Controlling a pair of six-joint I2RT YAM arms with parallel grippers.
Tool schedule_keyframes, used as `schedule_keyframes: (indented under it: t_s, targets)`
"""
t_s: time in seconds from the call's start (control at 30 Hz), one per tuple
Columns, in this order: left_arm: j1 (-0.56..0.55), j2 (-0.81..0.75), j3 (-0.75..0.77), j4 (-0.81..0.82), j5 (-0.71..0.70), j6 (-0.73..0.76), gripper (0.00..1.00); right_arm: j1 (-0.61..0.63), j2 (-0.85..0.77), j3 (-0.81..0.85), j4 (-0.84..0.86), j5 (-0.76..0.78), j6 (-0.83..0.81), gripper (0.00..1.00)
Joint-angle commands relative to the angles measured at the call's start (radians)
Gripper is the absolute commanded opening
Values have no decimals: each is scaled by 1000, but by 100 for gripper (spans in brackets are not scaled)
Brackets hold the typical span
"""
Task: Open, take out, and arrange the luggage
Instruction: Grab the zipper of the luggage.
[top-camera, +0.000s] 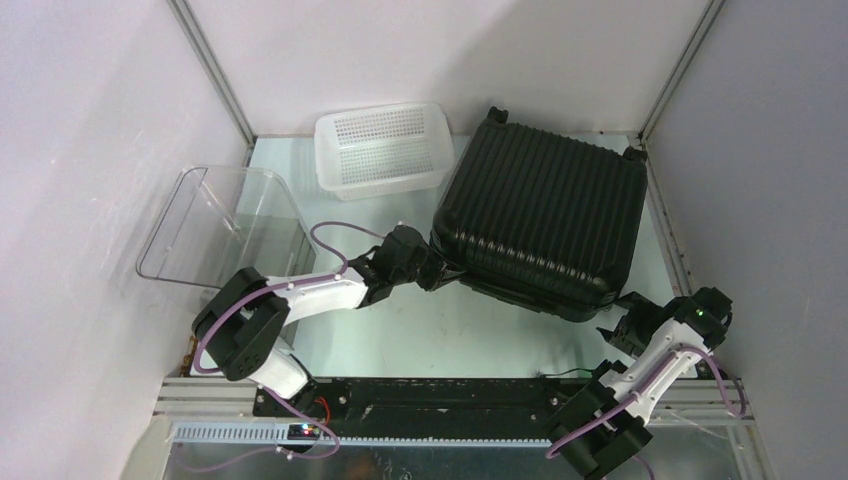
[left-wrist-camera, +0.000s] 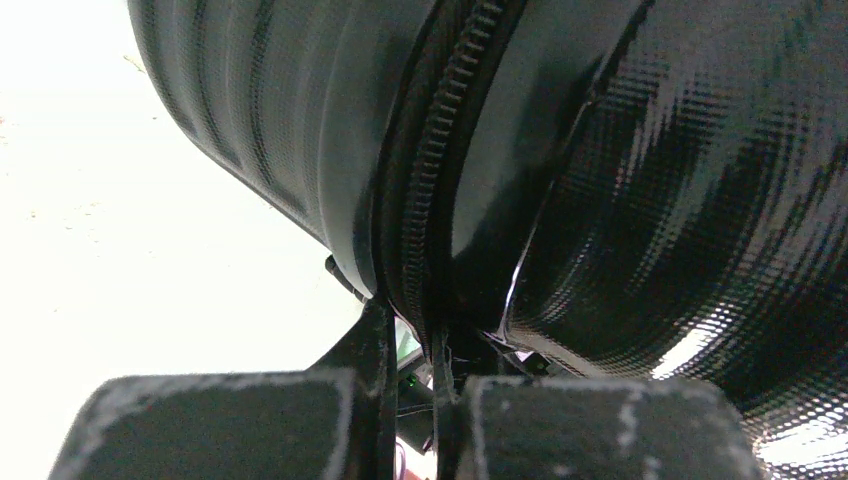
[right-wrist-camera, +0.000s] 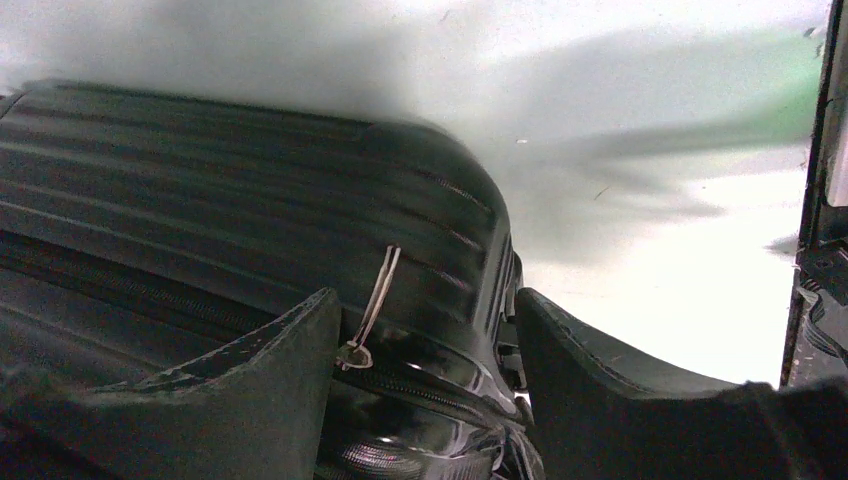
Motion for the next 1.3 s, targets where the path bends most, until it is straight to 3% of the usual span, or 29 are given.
schedule_keyframes:
  t_s: [0.0,0.07,0.23,0.3,0.4,0.47,1.27]
  targets:
    - [-48,-46,33,49,125,228,0,-6,3,53,-19,-55,22,68]
    - [-47,-47,37,44,123,229,0,-6,9,53,-8,-63,33,68]
    - [-48,-50,34,30,116,235,0,-7,6,53,34,-59,71,54]
    - [-48,-52,32,26,113,237,0,-7,9,53,59,-70,83,41]
    - [-48,-53,30,24,112,235,0,-7,18,53,91,-81,88,9]
    - [-48,-53,37,16,113,239,0,-7,14,53,94,-72,87,0]
    - [-46,-85,5,6,110,245,0,29,-39,65,221,74,19,0]
